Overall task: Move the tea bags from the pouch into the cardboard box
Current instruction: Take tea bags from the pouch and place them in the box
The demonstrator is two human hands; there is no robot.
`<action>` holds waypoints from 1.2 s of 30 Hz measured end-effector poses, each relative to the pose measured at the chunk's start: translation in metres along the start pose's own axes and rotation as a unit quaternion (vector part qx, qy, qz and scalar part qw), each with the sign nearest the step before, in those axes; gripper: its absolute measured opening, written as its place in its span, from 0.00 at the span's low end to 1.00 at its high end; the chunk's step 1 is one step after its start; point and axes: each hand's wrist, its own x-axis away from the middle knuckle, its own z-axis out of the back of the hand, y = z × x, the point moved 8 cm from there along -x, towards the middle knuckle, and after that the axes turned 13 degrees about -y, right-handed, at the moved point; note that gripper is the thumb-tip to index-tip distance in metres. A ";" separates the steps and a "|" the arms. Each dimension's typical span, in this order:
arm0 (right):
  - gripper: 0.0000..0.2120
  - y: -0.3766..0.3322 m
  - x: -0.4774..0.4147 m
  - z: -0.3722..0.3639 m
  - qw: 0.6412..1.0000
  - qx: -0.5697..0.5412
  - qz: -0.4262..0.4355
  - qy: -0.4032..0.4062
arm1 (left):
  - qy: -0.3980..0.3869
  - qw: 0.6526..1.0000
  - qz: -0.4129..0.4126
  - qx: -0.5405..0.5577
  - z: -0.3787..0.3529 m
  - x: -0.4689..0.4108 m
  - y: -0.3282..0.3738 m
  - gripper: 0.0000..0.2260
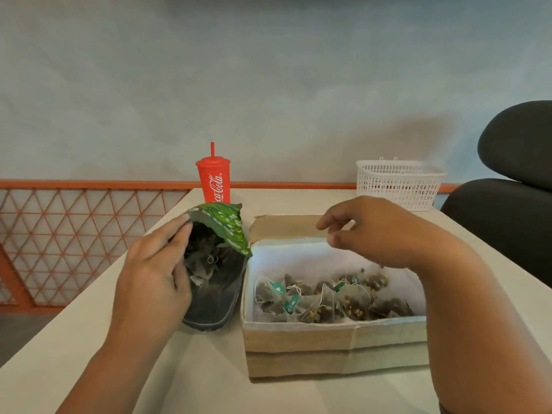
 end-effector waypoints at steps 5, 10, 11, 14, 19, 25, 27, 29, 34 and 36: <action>0.10 -0.059 -0.004 -0.026 0.994 0.007 0.112 -0.004 | -0.005 1.000 -0.022 0.016 0.005 0.000 0.006 0.23; 0.19 -0.093 -0.013 -0.063 0.984 0.058 0.157 -0.054 | 0.011 0.999 -0.047 -0.003 0.011 0.000 0.017 0.23; 0.22 -0.094 -0.015 -0.068 0.984 0.073 0.155 -0.056 | 0.018 0.998 -0.051 -0.009 0.012 0.001 0.019 0.21; 0.27 -0.094 -0.020 -0.072 0.983 0.079 0.157 -0.043 | 0.041 0.997 -0.052 -0.027 0.017 0.002 0.023 0.19; 0.28 -0.095 -0.024 -0.070 0.985 0.061 0.163 -0.018 | 0.098 0.990 -0.086 -0.045 0.030 0.008 0.046 0.17; 0.29 -0.095 -0.023 -0.070 0.985 0.045 0.165 -0.015 | -0.064 0.998 -0.008 0.016 -0.009 0.004 0.032 0.09; 0.29 -0.096 -0.023 -0.070 0.984 0.049 0.168 -0.014 | -0.120 0.990 0.075 0.012 -0.028 0.004 0.012 0.07; 0.29 -0.098 -0.022 -0.072 0.983 0.051 0.176 -0.018 | -0.165 0.975 0.146 0.005 -0.039 0.005 -0.003 0.09; 0.31 -0.106 -0.023 -0.083 0.979 0.069 0.189 -0.031 | -0.279 0.933 0.227 -0.018 -0.063 0.010 -0.028 0.18; 0.31 -0.108 -0.023 -0.085 0.978 0.072 0.192 -0.033 | -0.321 0.919 0.228 -0.013 -0.075 0.011 -0.038 0.17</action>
